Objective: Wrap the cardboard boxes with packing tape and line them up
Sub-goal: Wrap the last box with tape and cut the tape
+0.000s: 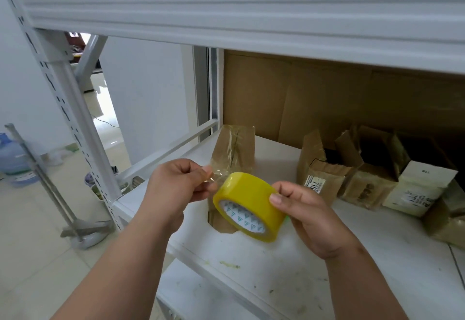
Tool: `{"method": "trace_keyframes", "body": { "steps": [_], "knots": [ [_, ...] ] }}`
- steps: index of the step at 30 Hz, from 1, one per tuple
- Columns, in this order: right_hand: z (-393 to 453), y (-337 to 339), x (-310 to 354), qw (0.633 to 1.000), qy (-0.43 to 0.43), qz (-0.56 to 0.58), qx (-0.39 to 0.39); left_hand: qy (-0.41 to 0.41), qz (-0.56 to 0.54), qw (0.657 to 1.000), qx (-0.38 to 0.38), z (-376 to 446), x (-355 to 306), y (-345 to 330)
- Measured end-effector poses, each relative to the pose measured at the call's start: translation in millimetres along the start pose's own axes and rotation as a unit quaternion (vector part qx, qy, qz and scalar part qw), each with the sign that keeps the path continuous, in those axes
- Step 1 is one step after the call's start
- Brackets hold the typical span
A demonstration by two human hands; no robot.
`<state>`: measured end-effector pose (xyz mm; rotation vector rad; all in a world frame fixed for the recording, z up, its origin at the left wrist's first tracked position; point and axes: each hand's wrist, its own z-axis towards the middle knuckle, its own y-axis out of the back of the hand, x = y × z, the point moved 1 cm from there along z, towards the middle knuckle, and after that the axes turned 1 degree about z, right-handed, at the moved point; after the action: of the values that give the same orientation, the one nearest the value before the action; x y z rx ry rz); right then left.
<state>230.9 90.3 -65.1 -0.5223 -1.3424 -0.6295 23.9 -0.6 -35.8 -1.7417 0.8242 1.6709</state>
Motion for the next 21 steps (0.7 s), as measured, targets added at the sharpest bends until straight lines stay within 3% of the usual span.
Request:
{"method": "trace_keyframes", "body": {
  "steps": [9, 16, 21],
  "knots": [
    [5.9, 29.6, 8.0, 0.996, -0.029, -0.071, 0.041, -0.029, -0.011, 0.999, -0.044, 4.2, -1.7, -7.5],
    [1.0, 59.5, 4.5, 0.998, -0.038, -0.044, -0.001, -0.036, -0.045, 0.994, -0.093, 16.5, -17.0, 11.0],
    [14.9, 71.7, 9.9, 0.996, -0.036, -0.043, -0.076, -0.022, -0.046, 0.989, -0.137, 26.1, -9.2, 11.9]
  ]
}}
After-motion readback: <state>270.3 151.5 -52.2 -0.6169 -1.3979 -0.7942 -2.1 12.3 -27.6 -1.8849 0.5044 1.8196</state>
